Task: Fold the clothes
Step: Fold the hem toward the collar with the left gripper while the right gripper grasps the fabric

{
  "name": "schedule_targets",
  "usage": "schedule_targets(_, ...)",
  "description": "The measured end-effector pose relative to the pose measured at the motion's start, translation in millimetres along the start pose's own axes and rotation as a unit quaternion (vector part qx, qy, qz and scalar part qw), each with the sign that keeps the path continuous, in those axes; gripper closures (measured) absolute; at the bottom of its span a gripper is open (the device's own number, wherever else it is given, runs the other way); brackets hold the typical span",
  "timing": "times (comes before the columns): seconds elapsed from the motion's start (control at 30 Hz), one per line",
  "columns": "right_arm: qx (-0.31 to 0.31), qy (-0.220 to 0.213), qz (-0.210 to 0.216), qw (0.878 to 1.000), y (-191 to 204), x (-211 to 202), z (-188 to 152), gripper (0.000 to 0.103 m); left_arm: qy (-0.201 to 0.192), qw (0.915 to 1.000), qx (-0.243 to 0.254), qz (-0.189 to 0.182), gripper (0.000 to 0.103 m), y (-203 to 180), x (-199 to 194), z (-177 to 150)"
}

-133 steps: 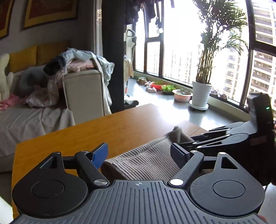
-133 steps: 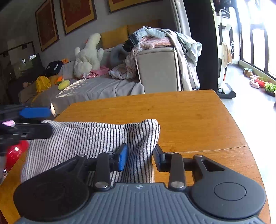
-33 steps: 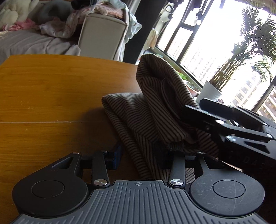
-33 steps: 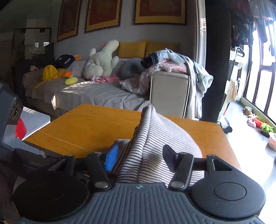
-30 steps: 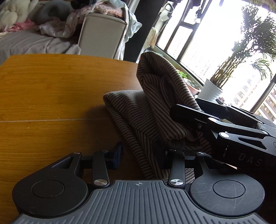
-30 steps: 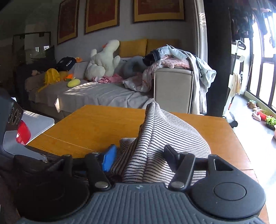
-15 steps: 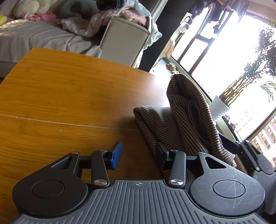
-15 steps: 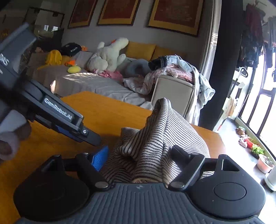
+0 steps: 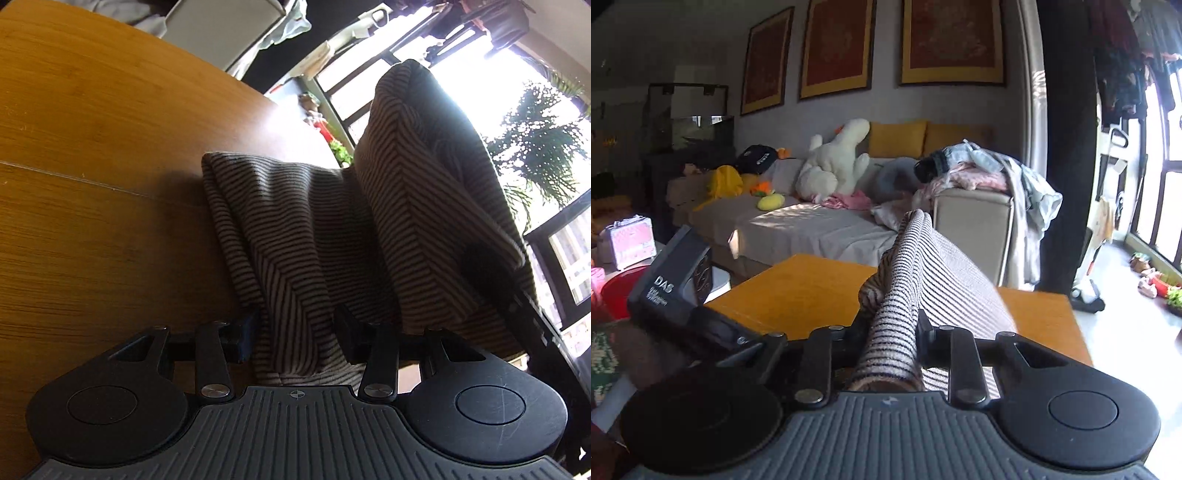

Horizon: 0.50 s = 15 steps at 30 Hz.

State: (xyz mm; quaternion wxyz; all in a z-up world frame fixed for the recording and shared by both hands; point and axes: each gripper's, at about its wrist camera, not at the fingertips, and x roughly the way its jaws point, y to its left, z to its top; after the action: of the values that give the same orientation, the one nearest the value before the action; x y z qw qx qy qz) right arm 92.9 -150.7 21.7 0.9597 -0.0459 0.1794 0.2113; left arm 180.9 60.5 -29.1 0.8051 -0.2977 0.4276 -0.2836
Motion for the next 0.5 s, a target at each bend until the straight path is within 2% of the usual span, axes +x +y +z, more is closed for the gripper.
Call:
schedule_targets(0.17, 0.028, 0.048, -0.015, 0.998, 14.2, 36.0, -33.0, 0.075, -0.007, 0.9998, -0.003, 0.016, 0.056, 5.0, -9.4, 2.7)
schedule_targets(0.23, -0.007, 0.047, -0.032, 0.998, 29.8, 41.8, -39.6, 0.071, -0.027, 0.9989, 0.007, 0.037, 0.056, 5.3, -19.9, 6.8)
schedule_targets(0.3, -0.073, 0.049, -0.053, 0.995, 50.8, 44.9, -42.7, 0.068, -0.053, 0.9972, 0.018, 0.05, 0.056, 2.6, -33.0, 14.5)
schedule_targets(0.4, -0.169, 0.064, -0.081, 0.98, 78.5, 52.8, -52.7, 0.062, -0.091, 0.9929, 0.055, 0.053, 0.056, -15.7, -48.5, 29.3)
schedule_targets(0.5, -0.236, 0.07, -0.105, 0.964, 96.5, 58.0, -61.1, 0.06, -0.104, 0.9896, 0.095, 0.03, 0.056, -48.5, -45.7, 37.9)
